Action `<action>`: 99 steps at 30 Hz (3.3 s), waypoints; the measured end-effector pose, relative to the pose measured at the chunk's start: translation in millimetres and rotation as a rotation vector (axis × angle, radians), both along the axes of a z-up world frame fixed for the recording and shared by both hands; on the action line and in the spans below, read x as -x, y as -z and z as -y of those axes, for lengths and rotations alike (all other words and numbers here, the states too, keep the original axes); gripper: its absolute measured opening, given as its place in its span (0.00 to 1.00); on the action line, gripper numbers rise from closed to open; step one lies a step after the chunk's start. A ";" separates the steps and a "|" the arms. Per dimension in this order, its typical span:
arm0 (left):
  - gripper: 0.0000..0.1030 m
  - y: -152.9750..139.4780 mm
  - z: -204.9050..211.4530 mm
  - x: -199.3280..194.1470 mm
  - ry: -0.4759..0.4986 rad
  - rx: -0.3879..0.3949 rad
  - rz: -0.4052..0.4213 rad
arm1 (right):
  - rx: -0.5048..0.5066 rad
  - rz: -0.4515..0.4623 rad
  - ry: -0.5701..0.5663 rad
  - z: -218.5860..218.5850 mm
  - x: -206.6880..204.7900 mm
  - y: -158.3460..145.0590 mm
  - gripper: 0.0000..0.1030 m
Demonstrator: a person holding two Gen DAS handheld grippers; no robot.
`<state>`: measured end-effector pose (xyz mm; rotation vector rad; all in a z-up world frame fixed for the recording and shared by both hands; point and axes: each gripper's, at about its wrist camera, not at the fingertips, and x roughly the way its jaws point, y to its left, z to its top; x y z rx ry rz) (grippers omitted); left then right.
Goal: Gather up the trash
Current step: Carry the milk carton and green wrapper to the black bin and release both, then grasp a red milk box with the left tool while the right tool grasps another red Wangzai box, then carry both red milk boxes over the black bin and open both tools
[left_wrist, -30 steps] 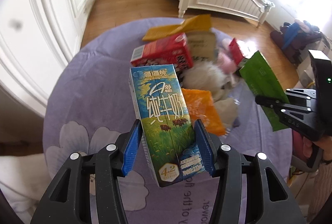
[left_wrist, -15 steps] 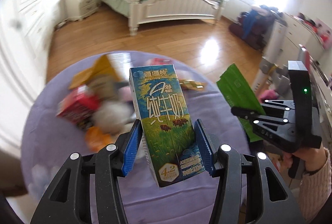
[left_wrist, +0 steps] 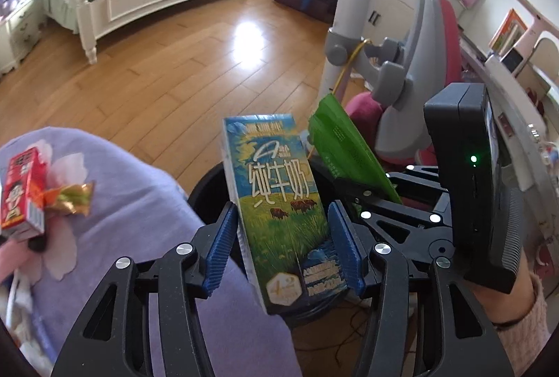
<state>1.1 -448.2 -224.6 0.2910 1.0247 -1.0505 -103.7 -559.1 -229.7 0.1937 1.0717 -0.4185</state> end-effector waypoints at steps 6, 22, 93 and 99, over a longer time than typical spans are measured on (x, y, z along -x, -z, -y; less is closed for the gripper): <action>0.80 12.3 21.5 -4.8 -0.002 -0.003 0.032 | 0.028 -0.037 0.043 16.3 -1.5 17.3 0.32; 0.80 -32.5 -137.4 -40.8 -0.297 0.004 0.169 | -0.015 0.128 -0.198 -69.8 -53.4 -30.9 0.75; 0.31 -36.8 -298.2 -84.5 -0.169 -0.077 0.395 | -0.025 0.168 -0.425 -227.8 -133.0 -70.3 0.46; 0.31 -41.0 -270.2 -70.6 -0.149 -0.075 0.421 | 0.000 0.173 -0.396 -212.4 -113.0 -72.2 0.46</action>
